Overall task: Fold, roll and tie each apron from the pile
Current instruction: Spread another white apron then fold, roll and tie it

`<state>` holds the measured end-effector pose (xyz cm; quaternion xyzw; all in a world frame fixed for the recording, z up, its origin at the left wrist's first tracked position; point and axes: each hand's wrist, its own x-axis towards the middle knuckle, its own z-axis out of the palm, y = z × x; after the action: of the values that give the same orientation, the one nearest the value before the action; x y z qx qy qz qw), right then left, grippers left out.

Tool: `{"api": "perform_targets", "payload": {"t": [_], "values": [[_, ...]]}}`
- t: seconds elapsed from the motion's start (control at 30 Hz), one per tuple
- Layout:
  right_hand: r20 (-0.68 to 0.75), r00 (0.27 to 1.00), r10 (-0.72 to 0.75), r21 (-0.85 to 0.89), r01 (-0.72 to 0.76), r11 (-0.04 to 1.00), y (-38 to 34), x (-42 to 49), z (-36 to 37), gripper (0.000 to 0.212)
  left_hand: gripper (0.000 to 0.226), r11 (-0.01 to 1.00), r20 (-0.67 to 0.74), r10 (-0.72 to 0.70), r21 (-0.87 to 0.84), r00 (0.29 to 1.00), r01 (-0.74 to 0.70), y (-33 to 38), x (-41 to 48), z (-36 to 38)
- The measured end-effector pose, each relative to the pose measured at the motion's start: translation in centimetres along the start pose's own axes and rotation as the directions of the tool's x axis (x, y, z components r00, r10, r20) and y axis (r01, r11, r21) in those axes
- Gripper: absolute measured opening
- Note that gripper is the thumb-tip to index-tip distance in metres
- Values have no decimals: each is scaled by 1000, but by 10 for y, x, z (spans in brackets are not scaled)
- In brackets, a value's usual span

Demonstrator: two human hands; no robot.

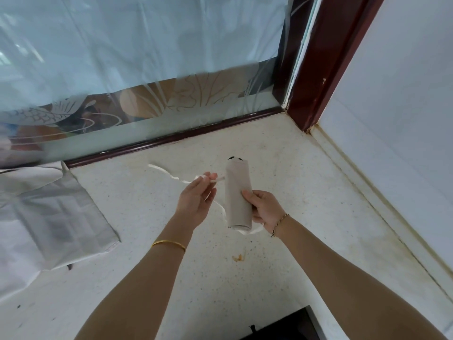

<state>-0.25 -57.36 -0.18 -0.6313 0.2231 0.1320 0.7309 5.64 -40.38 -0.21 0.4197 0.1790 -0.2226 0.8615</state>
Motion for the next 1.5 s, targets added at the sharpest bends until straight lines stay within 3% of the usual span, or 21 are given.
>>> {"api": "perform_targets", "payload": {"t": [0.1,0.17,0.23,0.37,0.5,0.57,0.67,0.73,0.83,1.0,1.1,1.2,1.4,1.5], "values": [[-64,997,48,-13,-49,999,-1,6,1,34,15,951,79,62,299,995,-83,2,-13,4],[-103,993,63,-110,-74,991,0,9,0,38,13,799,151,112,575,982,-179,5,-22,8],[-114,993,28,-322,-64,945,0,11,-1,44,12,629,227,92,742,969,-233,9,-31,14],[106,992,-65,-763,123,634,-4,7,-2,50,11,384,291,-54,889,955,-250,18,-36,33],[365,930,43,-873,325,364,-8,-1,2,41,22,317,269,-117,922,956,-220,30,-32,56],[417,906,80,-865,368,342,-5,-4,2,44,29,312,285,-114,920,952,-238,36,-31,64],[460,881,116,-853,401,335,-2,-8,3,47,33,391,271,-114,897,956,-207,38,-28,64],[471,875,109,-838,405,364,-2,-10,2,48,30,368,285,-99,901,953,-231,37,-25,59],[479,872,101,-828,410,384,-3,-10,0,48,14,239,344,-141,922,928,-305,31,-18,45],[490,865,103,-816,414,403,-3,-8,0,49,27,-18,309,-330,942,892,-334,31,-16,31],[489,866,102,-817,415,400,-2,-6,-1,49,31,-98,317,-434,914,843,-394,33,-21,28],[484,867,117,-826,409,387,-3,-4,-1,47,38,-228,286,-465,876,838,-426,33,-21,23],[438,892,111,-887,410,212,-8,-2,3,43,28,-389,280,-480,782,832,-487,32,-23,27],[398,917,13,-915,396,75,-7,0,7,38,25,-449,316,-395,753,863,-481,29,-23,32]]}}
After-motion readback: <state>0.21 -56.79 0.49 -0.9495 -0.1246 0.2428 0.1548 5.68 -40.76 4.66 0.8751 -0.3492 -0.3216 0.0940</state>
